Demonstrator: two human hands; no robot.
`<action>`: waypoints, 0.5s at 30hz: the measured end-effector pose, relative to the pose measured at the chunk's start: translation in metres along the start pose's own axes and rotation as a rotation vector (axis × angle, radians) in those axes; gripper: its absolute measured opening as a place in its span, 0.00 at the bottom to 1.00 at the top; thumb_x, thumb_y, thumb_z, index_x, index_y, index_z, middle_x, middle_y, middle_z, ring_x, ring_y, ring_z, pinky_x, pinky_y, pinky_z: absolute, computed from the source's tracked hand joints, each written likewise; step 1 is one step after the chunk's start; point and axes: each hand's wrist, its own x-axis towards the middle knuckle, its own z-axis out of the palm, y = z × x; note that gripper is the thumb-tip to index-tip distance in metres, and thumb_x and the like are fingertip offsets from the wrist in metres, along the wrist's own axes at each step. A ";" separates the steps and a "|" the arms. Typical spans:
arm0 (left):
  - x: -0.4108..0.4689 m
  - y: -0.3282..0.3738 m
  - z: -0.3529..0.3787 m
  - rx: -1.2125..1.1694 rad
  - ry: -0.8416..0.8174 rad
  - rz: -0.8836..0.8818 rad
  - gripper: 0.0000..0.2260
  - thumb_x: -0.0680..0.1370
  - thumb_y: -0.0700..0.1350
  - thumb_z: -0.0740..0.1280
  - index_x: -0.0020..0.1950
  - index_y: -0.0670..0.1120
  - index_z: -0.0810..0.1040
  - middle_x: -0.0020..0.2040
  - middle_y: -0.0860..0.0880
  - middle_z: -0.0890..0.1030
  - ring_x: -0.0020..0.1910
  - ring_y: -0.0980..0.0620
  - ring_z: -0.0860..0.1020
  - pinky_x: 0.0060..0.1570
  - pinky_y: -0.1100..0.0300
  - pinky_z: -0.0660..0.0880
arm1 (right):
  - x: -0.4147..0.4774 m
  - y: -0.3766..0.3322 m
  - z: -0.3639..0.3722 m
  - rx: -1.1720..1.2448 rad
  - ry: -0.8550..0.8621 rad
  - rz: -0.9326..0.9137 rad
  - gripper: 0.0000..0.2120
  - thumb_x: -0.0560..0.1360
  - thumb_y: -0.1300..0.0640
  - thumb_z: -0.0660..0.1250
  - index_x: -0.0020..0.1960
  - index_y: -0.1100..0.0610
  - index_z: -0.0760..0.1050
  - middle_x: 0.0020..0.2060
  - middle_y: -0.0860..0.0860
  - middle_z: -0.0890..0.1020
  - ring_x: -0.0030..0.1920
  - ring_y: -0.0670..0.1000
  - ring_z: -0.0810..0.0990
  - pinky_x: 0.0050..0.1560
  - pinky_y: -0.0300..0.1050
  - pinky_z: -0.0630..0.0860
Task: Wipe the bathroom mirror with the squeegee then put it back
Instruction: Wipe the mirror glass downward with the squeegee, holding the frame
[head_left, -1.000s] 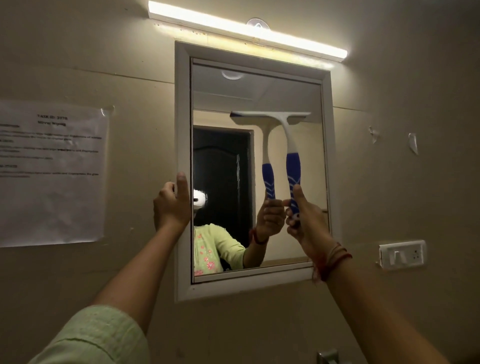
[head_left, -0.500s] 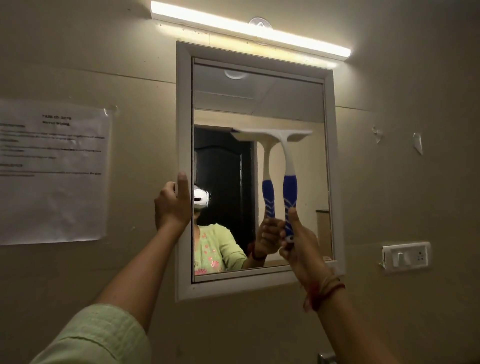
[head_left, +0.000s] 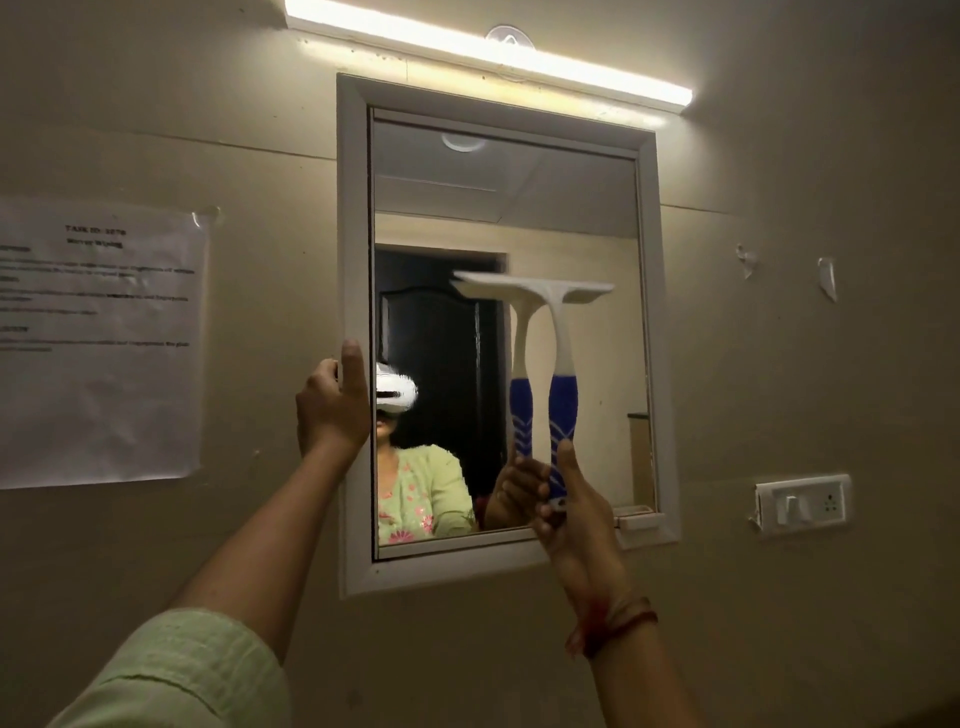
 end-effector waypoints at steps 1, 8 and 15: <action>0.000 0.000 0.000 0.000 -0.003 -0.003 0.23 0.79 0.60 0.48 0.30 0.48 0.63 0.29 0.49 0.67 0.29 0.55 0.65 0.28 0.59 0.57 | -0.008 0.011 -0.005 0.021 0.002 0.029 0.25 0.66 0.40 0.66 0.47 0.62 0.78 0.25 0.48 0.78 0.22 0.42 0.71 0.21 0.33 0.67; 0.001 -0.002 0.001 0.000 -0.001 -0.004 0.23 0.79 0.60 0.48 0.31 0.47 0.64 0.29 0.49 0.68 0.29 0.54 0.66 0.28 0.61 0.59 | -0.011 0.011 -0.004 0.142 0.008 0.067 0.16 0.70 0.45 0.67 0.45 0.59 0.77 0.25 0.48 0.74 0.21 0.42 0.67 0.20 0.33 0.65; -0.001 0.002 -0.001 0.004 -0.014 -0.005 0.22 0.79 0.59 0.48 0.31 0.48 0.63 0.29 0.50 0.67 0.29 0.55 0.65 0.28 0.61 0.58 | 0.003 -0.009 0.000 0.069 0.115 0.008 0.19 0.70 0.43 0.67 0.45 0.60 0.76 0.25 0.48 0.75 0.21 0.42 0.68 0.19 0.33 0.66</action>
